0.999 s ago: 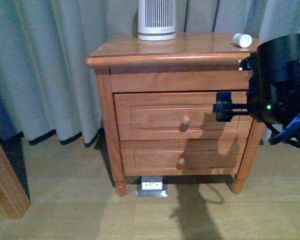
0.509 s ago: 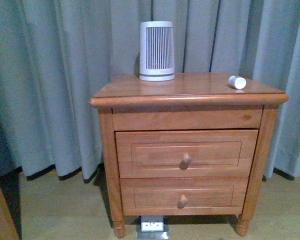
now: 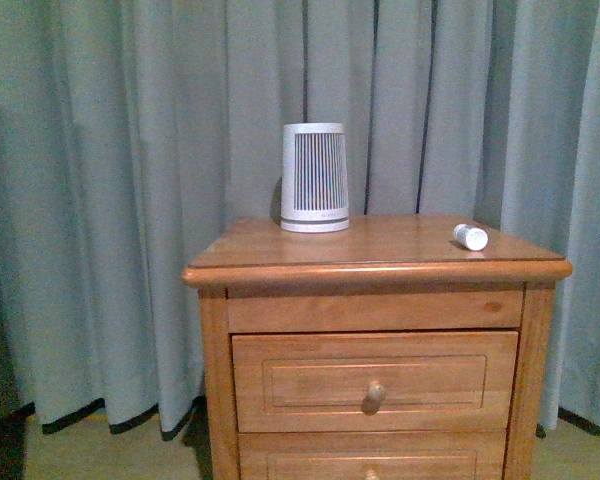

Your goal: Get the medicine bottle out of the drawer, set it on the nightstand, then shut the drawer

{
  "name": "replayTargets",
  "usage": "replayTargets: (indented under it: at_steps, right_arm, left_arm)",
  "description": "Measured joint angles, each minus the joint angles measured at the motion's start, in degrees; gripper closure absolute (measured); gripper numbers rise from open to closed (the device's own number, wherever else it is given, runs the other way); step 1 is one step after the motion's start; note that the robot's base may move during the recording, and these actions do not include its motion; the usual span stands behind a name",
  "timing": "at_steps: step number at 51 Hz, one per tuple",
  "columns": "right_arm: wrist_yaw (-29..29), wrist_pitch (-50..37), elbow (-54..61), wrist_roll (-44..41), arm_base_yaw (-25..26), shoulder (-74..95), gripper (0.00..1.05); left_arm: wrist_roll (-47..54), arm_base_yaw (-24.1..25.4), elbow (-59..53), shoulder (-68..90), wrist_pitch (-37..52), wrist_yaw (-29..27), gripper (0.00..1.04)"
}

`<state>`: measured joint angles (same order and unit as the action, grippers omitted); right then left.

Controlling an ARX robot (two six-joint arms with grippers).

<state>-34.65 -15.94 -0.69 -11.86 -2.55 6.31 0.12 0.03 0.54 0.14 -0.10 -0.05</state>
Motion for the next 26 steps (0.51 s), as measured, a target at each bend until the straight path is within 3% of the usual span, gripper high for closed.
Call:
replayTargets:
  at_steps: [11, 24, 26]
  right_arm:
    - [4.0, 8.5, 0.0, 2.7, 6.2, -1.4, 0.07]
    - [4.7, 12.5, 0.0, 4.8, 7.2, -1.4, 0.07]
    - [10.7, 12.6, 0.0, 5.9, 8.8, -1.9, 0.10]
  left_arm:
    - [0.0, 0.0, 0.0, 0.0, 0.0, 0.0, 0.07]
    - [0.0, 0.0, 0.0, 0.0, 0.0, 0.0, 0.07]
    - [0.0, 0.0, 0.0, 0.0, 0.0, 0.0, 0.07]
